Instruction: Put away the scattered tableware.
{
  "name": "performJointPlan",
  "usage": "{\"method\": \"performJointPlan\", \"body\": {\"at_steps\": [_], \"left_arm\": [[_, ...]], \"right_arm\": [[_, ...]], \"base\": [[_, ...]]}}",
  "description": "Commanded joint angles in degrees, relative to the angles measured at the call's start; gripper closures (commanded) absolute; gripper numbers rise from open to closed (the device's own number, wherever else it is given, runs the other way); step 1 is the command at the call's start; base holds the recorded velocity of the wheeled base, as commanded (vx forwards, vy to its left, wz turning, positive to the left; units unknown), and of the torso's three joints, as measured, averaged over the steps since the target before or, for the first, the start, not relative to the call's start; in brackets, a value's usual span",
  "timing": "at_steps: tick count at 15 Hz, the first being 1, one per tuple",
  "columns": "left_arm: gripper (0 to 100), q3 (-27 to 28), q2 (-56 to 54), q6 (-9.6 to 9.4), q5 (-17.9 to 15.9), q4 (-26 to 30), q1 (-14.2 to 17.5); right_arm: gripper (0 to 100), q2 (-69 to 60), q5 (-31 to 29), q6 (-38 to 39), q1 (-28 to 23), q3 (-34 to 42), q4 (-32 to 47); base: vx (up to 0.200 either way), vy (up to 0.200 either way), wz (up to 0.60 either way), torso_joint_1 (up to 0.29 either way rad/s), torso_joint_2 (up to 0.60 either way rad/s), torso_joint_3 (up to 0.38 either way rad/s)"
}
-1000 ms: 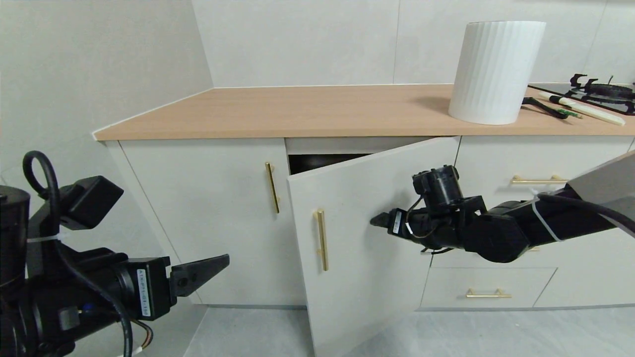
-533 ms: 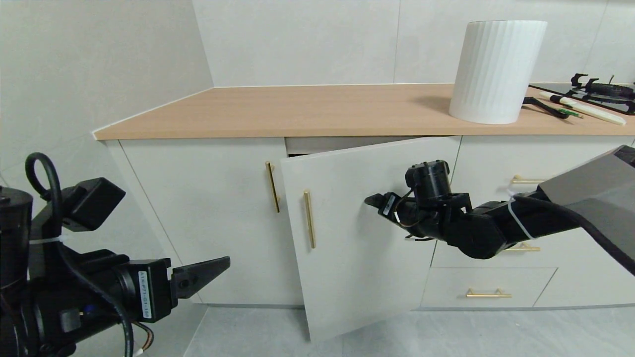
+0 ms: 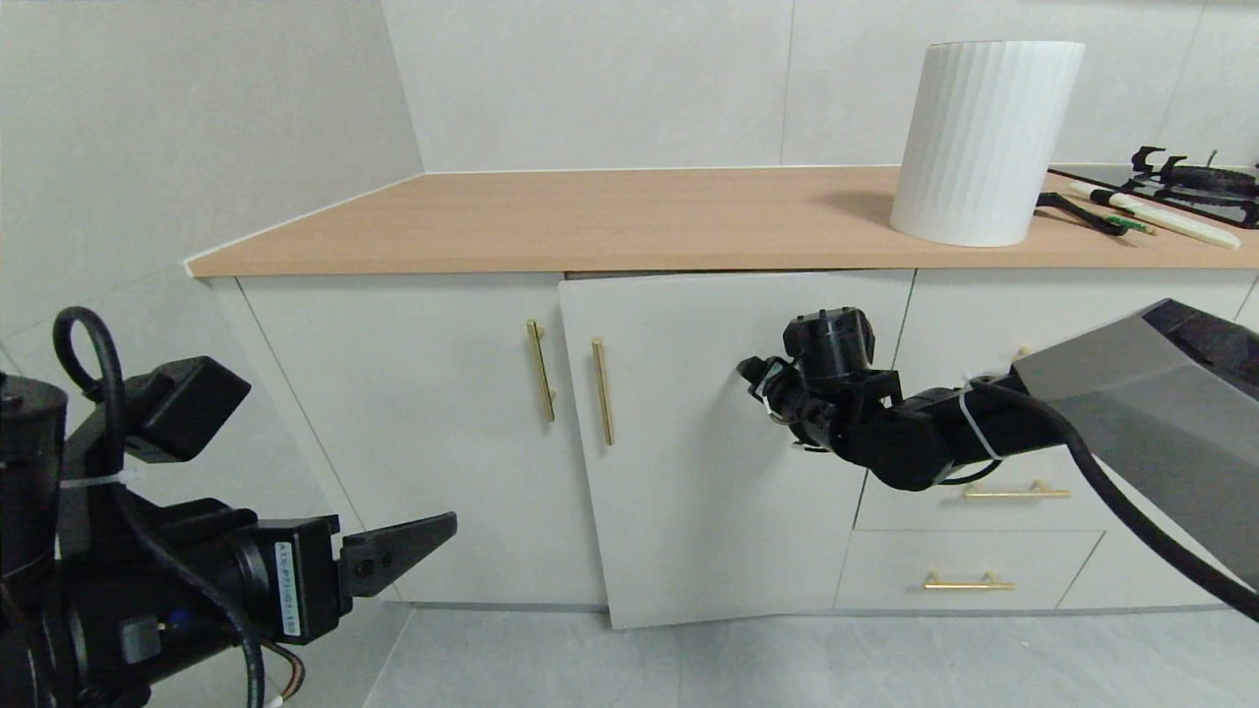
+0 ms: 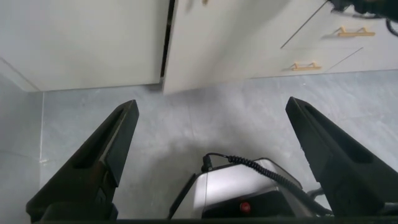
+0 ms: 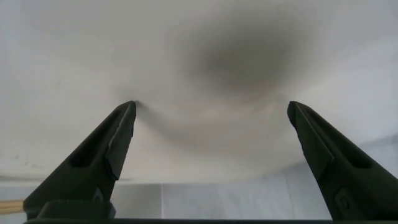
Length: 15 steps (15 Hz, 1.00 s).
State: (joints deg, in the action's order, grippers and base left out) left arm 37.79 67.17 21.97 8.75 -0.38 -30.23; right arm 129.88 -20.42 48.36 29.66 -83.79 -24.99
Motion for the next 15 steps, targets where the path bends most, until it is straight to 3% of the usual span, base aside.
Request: {"method": "performJointPlan", "body": {"at_steps": [1,12,15], "left_arm": [[0,-0.09,0.15,0.01,0.04,-0.06,0.00],[0,-0.09,0.24,0.01,0.04,-0.06,0.00],[0,-0.09,-0.37,0.01,0.12,-0.24,0.00]], "right_arm": [[0,2.66,-1.82,0.16,-0.83,-2.96,0.03],[0,0.46,-2.26,0.24,-1.45,-2.17,0.21],[0,-13.78,4.42,-0.64,0.05,11.19,0.21]], "base": [[0.000,0.000,0.00,0.000,0.00,0.000],[0.000,0.000,0.00,0.000,0.00,0.000],[0.000,0.000,0.00,0.000,0.00,0.000]]}}
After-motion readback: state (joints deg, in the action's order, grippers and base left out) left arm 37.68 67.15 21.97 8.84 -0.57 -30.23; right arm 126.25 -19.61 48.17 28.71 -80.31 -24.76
